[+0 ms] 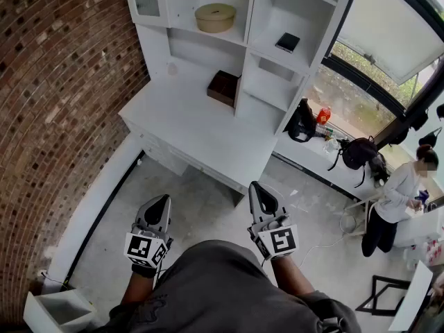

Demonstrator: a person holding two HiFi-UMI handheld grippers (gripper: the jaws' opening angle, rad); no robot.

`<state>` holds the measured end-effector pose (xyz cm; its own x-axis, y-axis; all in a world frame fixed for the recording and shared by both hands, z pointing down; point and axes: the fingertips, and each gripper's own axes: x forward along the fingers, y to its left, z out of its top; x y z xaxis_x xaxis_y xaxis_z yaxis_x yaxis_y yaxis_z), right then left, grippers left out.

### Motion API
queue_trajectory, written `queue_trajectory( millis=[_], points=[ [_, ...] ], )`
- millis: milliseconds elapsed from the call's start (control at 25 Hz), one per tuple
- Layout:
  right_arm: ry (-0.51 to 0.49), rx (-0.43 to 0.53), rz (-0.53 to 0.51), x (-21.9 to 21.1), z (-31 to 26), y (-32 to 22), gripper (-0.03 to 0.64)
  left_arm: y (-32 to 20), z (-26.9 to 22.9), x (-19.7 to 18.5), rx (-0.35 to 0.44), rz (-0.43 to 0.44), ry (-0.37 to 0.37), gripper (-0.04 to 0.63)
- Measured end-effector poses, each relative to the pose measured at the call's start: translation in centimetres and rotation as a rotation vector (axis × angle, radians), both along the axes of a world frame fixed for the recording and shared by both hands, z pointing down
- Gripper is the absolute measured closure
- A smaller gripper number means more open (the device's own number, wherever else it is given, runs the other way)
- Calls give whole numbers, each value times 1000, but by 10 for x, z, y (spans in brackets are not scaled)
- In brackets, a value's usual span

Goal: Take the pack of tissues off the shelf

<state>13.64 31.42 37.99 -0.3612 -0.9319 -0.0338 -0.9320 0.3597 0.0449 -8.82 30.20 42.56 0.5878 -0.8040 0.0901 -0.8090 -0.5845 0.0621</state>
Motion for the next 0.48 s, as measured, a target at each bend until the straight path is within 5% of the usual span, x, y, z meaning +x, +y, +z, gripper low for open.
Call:
queue_trajectory(
  millis=[480],
  points=[
    [-15,3,-16,3,1,2,617,2,-2,5,5,-5,-4,595]
  ],
)
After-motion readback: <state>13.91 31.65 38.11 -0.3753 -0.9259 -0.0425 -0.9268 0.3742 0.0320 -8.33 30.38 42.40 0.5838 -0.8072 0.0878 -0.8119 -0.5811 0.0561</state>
